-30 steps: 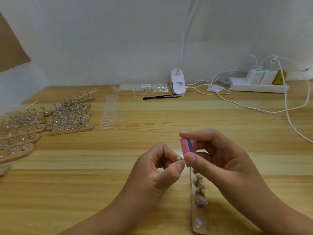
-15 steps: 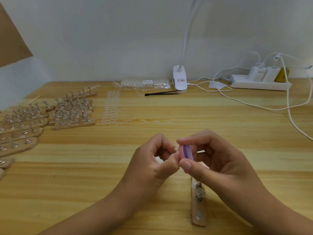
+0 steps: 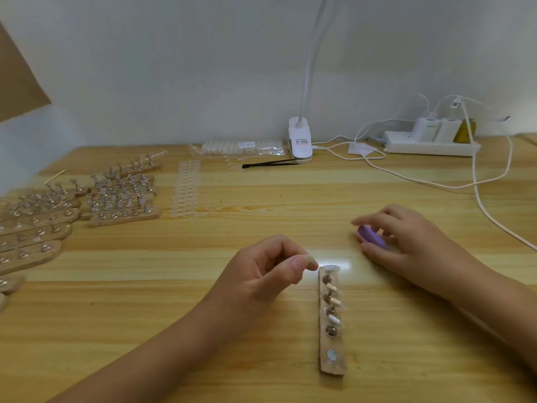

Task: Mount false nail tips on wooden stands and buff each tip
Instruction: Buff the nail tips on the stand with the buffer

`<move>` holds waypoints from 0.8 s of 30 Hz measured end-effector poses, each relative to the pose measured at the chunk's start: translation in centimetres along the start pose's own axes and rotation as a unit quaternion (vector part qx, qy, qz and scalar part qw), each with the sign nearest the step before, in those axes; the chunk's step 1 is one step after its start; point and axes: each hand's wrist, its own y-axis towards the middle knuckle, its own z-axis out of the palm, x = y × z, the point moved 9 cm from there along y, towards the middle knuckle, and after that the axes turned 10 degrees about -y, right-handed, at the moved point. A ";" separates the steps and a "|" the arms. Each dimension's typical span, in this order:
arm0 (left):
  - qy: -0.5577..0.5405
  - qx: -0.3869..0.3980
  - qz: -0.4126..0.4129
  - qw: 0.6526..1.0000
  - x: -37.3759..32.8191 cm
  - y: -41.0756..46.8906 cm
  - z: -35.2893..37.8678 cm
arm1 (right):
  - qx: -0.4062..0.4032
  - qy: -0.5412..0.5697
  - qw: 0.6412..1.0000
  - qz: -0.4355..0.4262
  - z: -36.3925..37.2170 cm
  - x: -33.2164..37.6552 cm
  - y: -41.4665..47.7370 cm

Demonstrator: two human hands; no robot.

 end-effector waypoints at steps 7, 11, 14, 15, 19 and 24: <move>0.022 0.007 -0.006 1.000 0.0 -0.2 0.1 | -0.107 0.218 0.958 -0.154 -4.5 7.1 -2.7; 0.029 0.027 -0.009 0.999 -0.1 -0.5 0.5 | -0.113 0.162 0.960 -0.196 -4.6 9.7 -3.8; 0.052 0.044 -0.007 0.998 -0.1 -0.7 0.8 | -0.133 0.108 0.963 -0.207 -5.2 10.4 -4.3; 0.058 0.047 -0.007 0.997 -0.1 -0.8 0.8 | -0.133 0.101 0.964 -0.207 -5.3 10.4 -4.5; 0.083 0.007 0.028 0.996 -0.8 -0.7 -0.3 | -0.141 0.116 0.969 -0.168 -6.3 9.9 -6.1; 0.042 -0.057 0.026 0.997 -0.9 -0.1 -2.2 | -0.144 0.108 0.971 -0.156 -4.7 10.0 -8.9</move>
